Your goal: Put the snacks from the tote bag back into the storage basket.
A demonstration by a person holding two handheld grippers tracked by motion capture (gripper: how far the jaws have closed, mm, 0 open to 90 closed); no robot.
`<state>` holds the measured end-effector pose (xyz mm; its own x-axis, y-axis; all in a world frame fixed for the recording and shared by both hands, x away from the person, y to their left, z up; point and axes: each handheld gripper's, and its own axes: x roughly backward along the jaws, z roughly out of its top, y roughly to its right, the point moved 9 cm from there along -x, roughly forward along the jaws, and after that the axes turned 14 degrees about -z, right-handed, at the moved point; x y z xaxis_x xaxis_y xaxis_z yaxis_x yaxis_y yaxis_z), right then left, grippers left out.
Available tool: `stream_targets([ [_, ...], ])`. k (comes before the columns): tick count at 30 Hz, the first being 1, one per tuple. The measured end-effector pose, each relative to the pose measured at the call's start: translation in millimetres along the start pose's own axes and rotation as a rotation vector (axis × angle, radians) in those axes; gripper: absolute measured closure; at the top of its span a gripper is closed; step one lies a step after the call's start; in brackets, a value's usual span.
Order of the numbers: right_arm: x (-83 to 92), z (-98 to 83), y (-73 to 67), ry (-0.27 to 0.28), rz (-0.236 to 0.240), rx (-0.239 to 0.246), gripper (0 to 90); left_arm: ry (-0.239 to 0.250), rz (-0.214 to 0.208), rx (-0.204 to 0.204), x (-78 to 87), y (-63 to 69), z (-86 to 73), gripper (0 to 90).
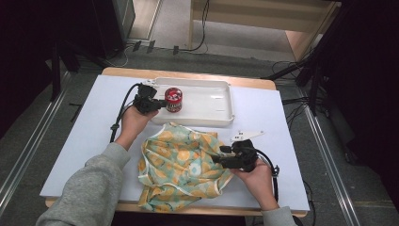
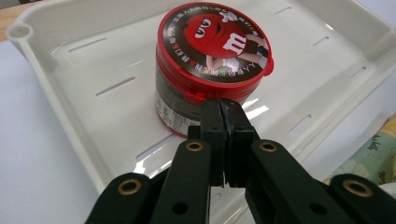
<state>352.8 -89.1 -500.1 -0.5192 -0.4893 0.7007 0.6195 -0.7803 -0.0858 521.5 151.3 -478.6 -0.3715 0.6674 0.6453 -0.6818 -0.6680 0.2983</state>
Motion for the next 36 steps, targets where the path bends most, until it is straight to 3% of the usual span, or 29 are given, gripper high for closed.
stream_targets([
  [7, 0.6, 0.3, 0.1, 0.003, 0.002, 0.000, 45.0, -0.012, 0.008, -0.004, -1.0, -3.4, 5.6, 89.5],
  [36, 1.2, 0.6, -0.2, 0.010, 0.000, 0.006, 45.4, 0.001, 0.023, 0.046, -3.9, -20.3, 12.9, 89.4],
])
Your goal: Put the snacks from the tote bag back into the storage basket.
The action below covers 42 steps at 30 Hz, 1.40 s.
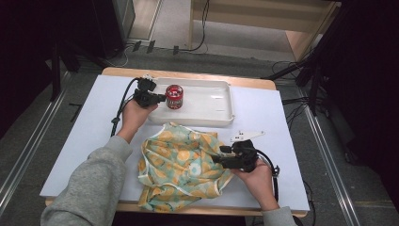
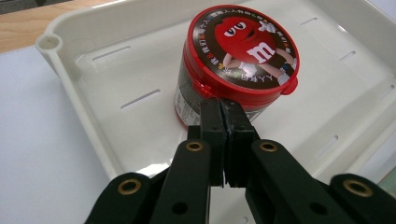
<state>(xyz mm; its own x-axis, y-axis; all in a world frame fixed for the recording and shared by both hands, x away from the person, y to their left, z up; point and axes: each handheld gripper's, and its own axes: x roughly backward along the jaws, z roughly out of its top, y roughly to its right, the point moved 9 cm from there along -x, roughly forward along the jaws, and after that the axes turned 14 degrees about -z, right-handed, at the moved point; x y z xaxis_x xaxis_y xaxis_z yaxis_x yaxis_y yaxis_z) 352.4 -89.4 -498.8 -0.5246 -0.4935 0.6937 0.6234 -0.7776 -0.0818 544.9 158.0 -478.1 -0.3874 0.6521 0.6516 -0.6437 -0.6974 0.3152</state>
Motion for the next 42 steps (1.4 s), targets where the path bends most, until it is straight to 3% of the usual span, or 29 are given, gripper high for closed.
stream_targets([
  [21, -0.2, 0.3, -0.1, 0.001, 0.003, 0.000, 45.6, -0.023, -0.025, 0.012, 6.7, 4.5, -3.8, 83.7],
  [28, -1.1, 0.0, -1.2, -0.004, 0.005, 0.002, 45.6, -0.034, -0.065, 0.005, 13.9, 14.2, -5.2, 73.2],
  [34, -1.4, 0.1, -0.9, -0.003, 0.004, 0.003, 45.6, -0.047, -0.118, 0.001, 17.5, 25.7, -7.5, 58.7],
  [39, -0.8, -0.4, -1.4, -0.006, 0.003, 0.001, 45.6, -0.061, -0.130, -0.016, 20.5, 33.8, -10.3, 50.9],
  [42, -1.3, -0.4, -1.0, -0.007, 0.003, 0.003, 45.6, -0.074, -0.152, -0.006, 21.8, 38.7, -12.3, 46.3],
])
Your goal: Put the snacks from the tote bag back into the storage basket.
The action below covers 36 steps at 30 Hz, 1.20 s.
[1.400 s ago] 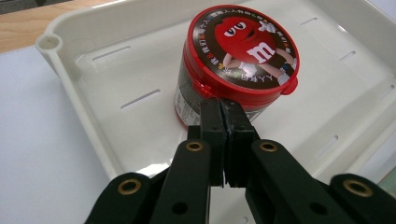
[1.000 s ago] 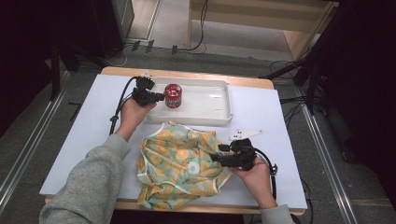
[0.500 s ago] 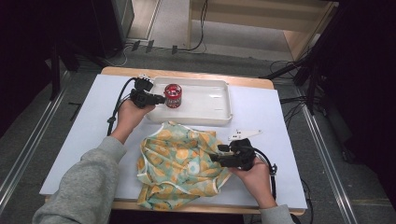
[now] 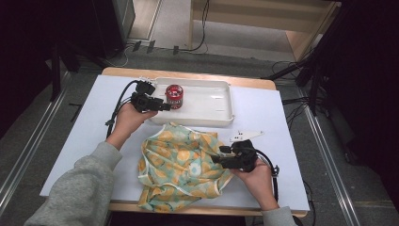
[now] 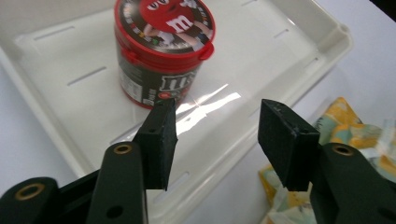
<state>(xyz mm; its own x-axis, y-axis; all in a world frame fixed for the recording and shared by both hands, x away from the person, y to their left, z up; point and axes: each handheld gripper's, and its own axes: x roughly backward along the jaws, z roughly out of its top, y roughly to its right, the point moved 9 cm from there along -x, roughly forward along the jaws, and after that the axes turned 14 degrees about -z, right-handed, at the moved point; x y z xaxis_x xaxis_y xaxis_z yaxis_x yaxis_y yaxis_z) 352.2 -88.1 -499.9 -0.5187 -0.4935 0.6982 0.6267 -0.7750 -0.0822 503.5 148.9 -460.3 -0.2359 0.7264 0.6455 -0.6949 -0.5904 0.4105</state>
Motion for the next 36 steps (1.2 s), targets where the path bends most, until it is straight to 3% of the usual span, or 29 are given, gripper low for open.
stream_targets([
  [3, 0.0, -0.2, -0.6, -0.002, 0.002, -0.001, 45.6, -0.022, -0.007, -0.007, 0.0, 4.7, -2.4, 43.8],
  [21, 0.0, 0.0, -0.7, 0.000, 0.001, 0.001, 45.5, -0.043, -0.065, -0.063, -0.8, 35.1, -16.7, 38.6],
  [24, 0.0, -0.1, -0.7, 0.001, 0.001, 0.001, 45.5, -0.056, -0.053, -0.085, -0.4, 40.3, -22.2, 38.0],
  [36, 1.2, 0.4, -1.8, 0.003, 0.003, -0.009, 45.1, -0.042, -0.084, -0.091, 8.7, 59.2, -37.3, 37.6],
])
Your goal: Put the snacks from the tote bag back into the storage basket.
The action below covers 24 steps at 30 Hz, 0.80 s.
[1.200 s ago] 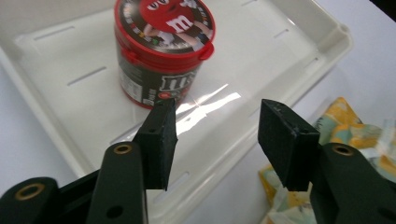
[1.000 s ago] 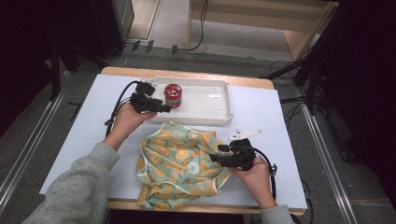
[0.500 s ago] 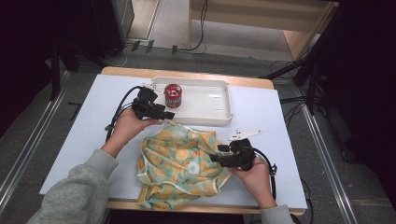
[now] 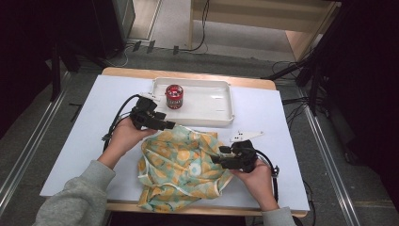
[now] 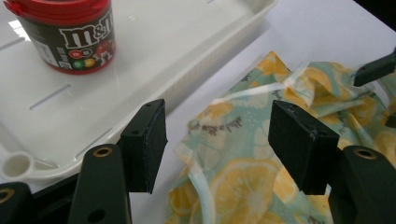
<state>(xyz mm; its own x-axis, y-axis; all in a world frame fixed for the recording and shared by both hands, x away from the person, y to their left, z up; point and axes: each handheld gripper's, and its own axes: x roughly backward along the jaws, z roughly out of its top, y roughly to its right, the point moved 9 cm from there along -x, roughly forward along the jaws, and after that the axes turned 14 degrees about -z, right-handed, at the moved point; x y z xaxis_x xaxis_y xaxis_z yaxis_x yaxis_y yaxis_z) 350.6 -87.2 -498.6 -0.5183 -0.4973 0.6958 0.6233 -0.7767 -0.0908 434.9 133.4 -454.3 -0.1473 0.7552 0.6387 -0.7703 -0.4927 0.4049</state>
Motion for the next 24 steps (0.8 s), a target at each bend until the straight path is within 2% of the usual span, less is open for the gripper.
stream_targets([
  [14, 0.1, -0.3, -1.3, 0.000, 0.004, 0.006, 44.7, 0.017, -0.027, -0.001, 9.1, 18.5, -19.3, 37.0],
  [17, -0.1, -0.3, -1.3, -0.001, 0.006, 0.007, 44.6, 0.015, -0.035, -0.011, 11.6, 25.7, -26.1, 36.6],
  [24, 0.5, -0.3, -1.2, 0.000, 0.007, 0.003, 44.4, 0.015, -0.033, -0.019, 17.7, 34.6, -37.6, 36.5],
])
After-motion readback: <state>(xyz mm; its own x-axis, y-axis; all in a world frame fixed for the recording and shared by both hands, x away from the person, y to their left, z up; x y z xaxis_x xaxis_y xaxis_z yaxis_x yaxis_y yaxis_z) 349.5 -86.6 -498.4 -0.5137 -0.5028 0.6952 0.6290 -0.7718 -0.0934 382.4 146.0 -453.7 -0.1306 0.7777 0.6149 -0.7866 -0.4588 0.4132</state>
